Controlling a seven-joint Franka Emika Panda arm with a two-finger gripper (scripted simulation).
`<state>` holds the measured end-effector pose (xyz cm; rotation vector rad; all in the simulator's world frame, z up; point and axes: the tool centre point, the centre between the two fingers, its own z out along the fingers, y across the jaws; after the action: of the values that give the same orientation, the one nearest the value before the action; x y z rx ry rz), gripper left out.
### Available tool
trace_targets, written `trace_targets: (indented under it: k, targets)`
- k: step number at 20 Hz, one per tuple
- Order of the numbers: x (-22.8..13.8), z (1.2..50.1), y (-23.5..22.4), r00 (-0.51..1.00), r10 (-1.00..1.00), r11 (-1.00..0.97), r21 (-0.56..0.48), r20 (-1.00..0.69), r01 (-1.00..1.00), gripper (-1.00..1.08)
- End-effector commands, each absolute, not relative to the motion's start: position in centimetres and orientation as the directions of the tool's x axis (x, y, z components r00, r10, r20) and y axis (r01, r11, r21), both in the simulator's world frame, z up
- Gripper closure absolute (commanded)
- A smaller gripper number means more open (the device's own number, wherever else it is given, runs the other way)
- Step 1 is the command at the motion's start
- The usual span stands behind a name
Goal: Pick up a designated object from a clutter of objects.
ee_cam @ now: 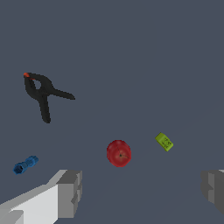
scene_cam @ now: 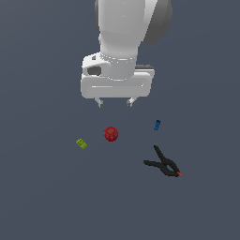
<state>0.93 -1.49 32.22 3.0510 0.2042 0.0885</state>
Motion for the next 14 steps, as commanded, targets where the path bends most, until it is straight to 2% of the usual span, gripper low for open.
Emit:
trace_targets:
  k: [1, 14]
  targets:
    - [1.2, 31.4, -2.2, 0.986, 0.160, -0.984, 0.087, 0.046, 0.156, -0.92]
    - [2.5, 24.5, -7.7, 0.934, 0.358, -0.931, 0.079, 0.008, 0.357, -0.92]
